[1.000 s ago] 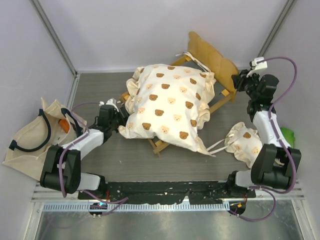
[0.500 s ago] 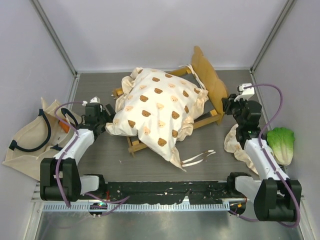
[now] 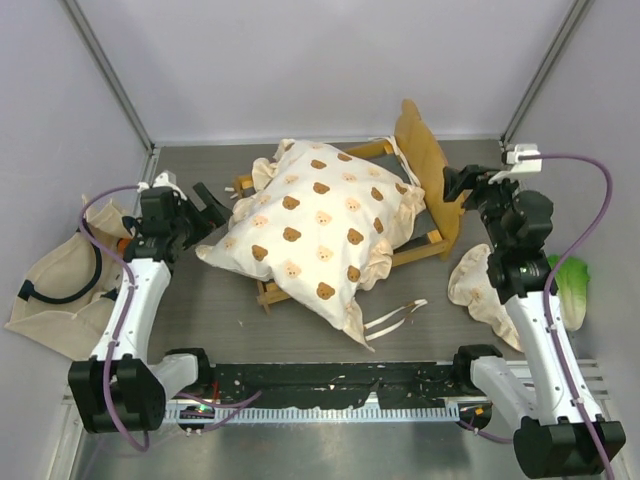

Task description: Set up the pet bed

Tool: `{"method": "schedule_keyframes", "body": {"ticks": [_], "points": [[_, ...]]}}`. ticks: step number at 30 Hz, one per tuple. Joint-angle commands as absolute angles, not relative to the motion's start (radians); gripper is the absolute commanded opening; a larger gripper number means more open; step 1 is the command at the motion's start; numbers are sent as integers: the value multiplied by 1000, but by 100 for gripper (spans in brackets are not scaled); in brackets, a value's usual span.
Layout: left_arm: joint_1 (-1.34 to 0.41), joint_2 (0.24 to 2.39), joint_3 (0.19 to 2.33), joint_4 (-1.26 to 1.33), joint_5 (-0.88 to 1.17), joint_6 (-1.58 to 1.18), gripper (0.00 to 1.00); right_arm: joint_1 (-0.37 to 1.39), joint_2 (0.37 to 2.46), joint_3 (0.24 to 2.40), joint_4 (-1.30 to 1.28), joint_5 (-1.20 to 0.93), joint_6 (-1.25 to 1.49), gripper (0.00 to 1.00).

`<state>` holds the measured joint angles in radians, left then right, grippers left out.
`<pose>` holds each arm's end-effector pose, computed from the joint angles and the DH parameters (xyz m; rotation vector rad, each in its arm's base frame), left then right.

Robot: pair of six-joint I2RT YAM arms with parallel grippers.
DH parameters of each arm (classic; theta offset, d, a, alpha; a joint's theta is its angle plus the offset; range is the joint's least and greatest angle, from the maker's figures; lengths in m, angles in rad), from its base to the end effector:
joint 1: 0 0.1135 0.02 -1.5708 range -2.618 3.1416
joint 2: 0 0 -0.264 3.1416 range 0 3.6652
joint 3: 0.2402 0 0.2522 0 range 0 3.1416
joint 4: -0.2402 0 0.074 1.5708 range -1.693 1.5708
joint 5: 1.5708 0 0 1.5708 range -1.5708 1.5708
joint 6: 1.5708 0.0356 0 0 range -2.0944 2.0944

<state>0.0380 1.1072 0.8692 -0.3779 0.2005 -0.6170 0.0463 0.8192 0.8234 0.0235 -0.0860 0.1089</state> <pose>0.2431 0.0021 0.2873 -0.6054 2.1414 -0.5425 0.1935 0.0120 0.3704 -0.0199 1.5461 0.1894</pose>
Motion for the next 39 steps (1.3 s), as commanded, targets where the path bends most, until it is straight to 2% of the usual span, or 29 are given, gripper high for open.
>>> {"method": "schedule_keyframes", "body": {"ticks": [1, 3, 4, 6, 7, 10, 14, 15, 18, 22, 29, 32, 33, 35, 36, 37, 38, 39], "points": [[70, 1080, 957, -543, 77, -589, 100, 52, 889, 971, 6, -100, 103, 79], [98, 1069, 995, -583, 71, -595, 100, 54, 928, 1023, 15, -205, 98, 79], [103, 1065, 1006, -586, 93, -598, 100, 52, 969, 1123, -27, -250, 97, 79], [106, 1061, 1044, -594, 153, -601, 100, 52, 1127, 1247, -125, -358, 120, 78], [104, 1062, 1061, -600, 197, -612, 100, 60, 1179, 1372, -162, -438, 130, 68], [97, 1026, 1062, -537, 406, -713, 100, 128, 1380, 1568, -299, -524, 129, 61], [9, 971, 1034, -577, 417, -767, 100, 204, 1632, 1784, -521, -540, 5, 63], [-77, 939, 1019, -578, 384, -793, 100, 206, 1728, 1813, -546, -546, 5, 63], [-208, 882, 948, -574, 310, -857, 100, 209, 1859, 1942, -639, -554, -35, 64], [-285, 769, 868, -604, 259, -897, 100, 232, 2052, 2112, -773, -555, -90, 70], [-368, 794, 761, -549, 261, -930, 99, 307, 2252, 2255, -920, -349, -183, 73], [-399, 834, 764, -488, 250, -928, 92, 322, 2257, 2209, -908, -362, -195, 72], [-405, 865, 770, -465, 244, -930, 90, 324, 2249, 2191, -891, -371, -181, 70], [-422, 891, 787, -445, 229, -928, 79, 324, 2234, 2142, -848, -421, -175, 50], [-426, 908, 791, -427, 209, -924, 67, 324, 2218, 2132, -832, -443, -167, 24], [-429, 916, 795, -417, 198, -925, 62, 324, 2208, 2116, -821, -465, -163, 13], [-436, 920, 796, -410, 186, -923, 56, 324, 2200, 2106, -810, -515, -160, 4], [-436, 925, 798, -394, 164, -917, 44, 324, 2186, 2097, -790, -532, -155, 1]]}}
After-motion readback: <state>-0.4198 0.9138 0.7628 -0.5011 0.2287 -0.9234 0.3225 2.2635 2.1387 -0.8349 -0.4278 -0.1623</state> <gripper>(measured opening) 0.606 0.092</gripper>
